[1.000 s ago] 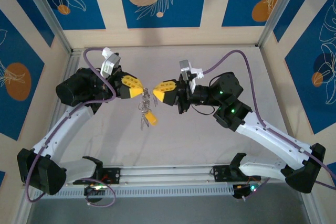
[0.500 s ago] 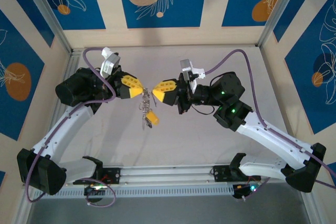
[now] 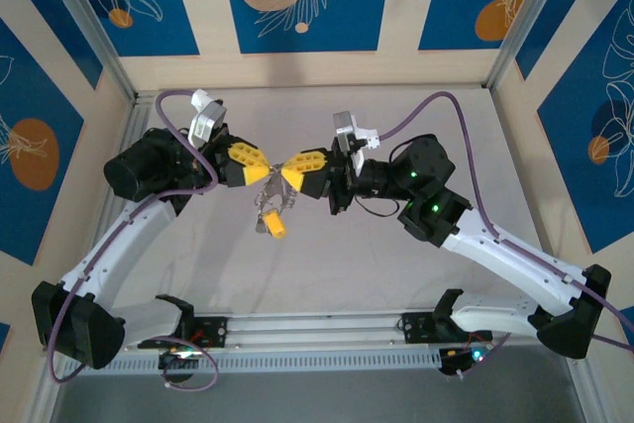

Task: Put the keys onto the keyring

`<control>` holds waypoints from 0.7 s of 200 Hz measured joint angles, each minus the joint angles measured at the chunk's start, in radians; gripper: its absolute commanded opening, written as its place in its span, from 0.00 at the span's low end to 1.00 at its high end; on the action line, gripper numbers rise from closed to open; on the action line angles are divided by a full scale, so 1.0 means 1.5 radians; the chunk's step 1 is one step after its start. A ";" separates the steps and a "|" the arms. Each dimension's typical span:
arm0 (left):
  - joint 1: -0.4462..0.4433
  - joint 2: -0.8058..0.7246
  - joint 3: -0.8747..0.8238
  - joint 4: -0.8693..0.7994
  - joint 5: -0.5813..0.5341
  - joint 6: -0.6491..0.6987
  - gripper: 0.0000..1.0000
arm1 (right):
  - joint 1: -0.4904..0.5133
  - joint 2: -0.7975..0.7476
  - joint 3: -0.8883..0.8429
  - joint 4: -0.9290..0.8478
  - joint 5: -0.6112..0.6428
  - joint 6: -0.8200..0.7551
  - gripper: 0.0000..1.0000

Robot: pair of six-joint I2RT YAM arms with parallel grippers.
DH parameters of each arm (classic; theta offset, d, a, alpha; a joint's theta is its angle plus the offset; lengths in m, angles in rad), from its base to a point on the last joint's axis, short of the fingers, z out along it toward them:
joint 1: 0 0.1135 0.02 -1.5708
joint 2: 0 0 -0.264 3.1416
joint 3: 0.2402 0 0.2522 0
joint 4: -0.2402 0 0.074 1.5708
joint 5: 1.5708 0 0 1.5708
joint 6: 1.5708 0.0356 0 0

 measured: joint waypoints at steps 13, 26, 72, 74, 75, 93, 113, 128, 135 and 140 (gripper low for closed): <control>0.000 0.000 0.000 0.000 0.000 0.000 0.00 | 0.000 -0.001 0.000 -0.001 0.005 -0.003 0.00; 0.000 0.000 0.000 0.000 0.000 0.000 0.00 | 0.001 -0.002 0.000 -0.001 0.009 -0.007 0.00; 0.000 0.000 0.000 0.000 0.000 0.000 0.00 | 0.001 -0.021 0.000 -0.003 0.024 -0.018 0.00; 0.000 0.000 0.000 0.000 0.000 0.000 0.00 | 0.001 -0.022 0.000 -0.004 0.025 -0.018 0.00; 0.000 0.000 0.000 0.000 0.000 0.000 0.00 | 0.001 -0.022 0.000 -0.004 0.025 -0.018 0.00; 0.000 0.000 0.001 0.000 0.000 0.000 0.00 | 0.002 -0.023 0.000 -0.005 0.027 -0.020 0.00; 0.000 0.000 0.001 0.000 0.000 0.000 0.00 | 0.004 -0.022 0.000 -0.010 0.027 -0.020 0.00; 0.000 0.000 0.002 0.000 0.000 0.000 0.00 | 0.006 -0.021 0.000 -0.013 0.027 -0.020 0.00; 0.000 0.000 0.003 0.000 0.000 0.000 0.00 | 0.007 -0.019 0.000 -0.015 0.027 -0.020 0.00; 0.000 0.000 0.003 0.000 0.000 0.000 0.00 | 0.008 -0.018 0.000 -0.015 0.027 -0.020 0.00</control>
